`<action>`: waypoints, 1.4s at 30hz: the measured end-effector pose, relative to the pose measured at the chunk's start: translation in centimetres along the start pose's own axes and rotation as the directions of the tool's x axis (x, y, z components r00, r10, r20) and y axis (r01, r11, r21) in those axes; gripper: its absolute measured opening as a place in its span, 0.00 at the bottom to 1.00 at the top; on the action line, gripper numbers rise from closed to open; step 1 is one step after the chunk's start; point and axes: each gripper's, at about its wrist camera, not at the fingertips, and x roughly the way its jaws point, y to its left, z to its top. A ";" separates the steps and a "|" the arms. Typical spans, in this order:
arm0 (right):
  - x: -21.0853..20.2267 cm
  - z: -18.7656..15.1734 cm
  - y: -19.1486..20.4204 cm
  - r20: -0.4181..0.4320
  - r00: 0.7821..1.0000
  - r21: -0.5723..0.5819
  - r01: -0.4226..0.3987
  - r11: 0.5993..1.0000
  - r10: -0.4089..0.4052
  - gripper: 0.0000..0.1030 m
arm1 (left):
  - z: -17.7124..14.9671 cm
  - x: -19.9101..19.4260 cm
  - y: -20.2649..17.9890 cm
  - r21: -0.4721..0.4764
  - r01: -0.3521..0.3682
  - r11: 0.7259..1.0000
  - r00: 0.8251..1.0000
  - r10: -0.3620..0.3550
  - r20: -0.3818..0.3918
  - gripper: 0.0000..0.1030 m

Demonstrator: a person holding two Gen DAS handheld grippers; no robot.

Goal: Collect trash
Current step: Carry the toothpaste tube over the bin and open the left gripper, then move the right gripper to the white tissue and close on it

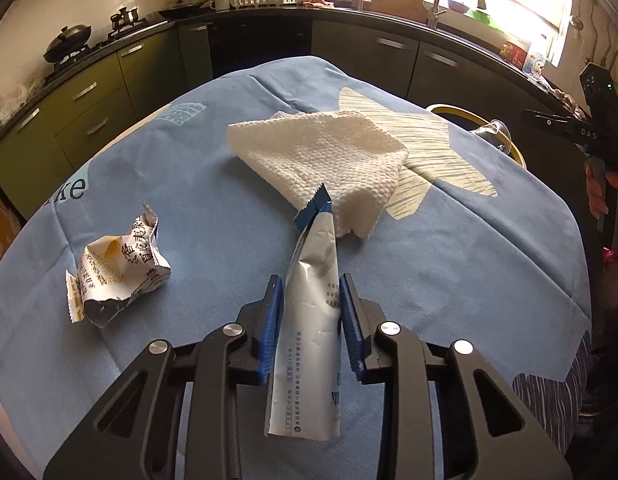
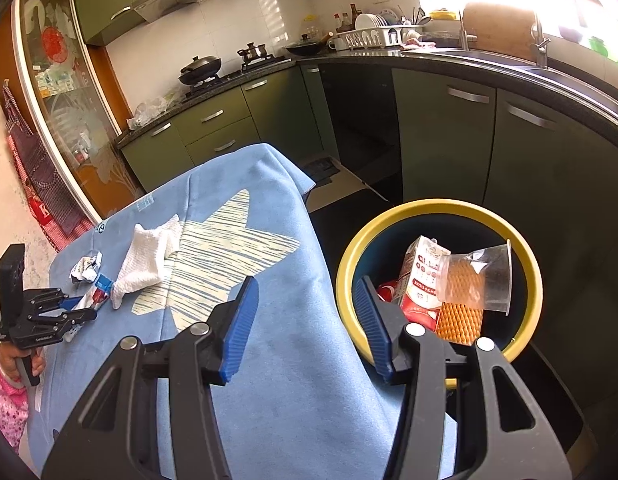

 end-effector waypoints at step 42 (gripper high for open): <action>-8.3 0.0 -17.0 0.134 0.971 0.278 0.156 0.948 -0.199 0.50 | 24.6 15.9 -27.8 0.125 0.199 0.972 0.980 -0.201 0.008 0.75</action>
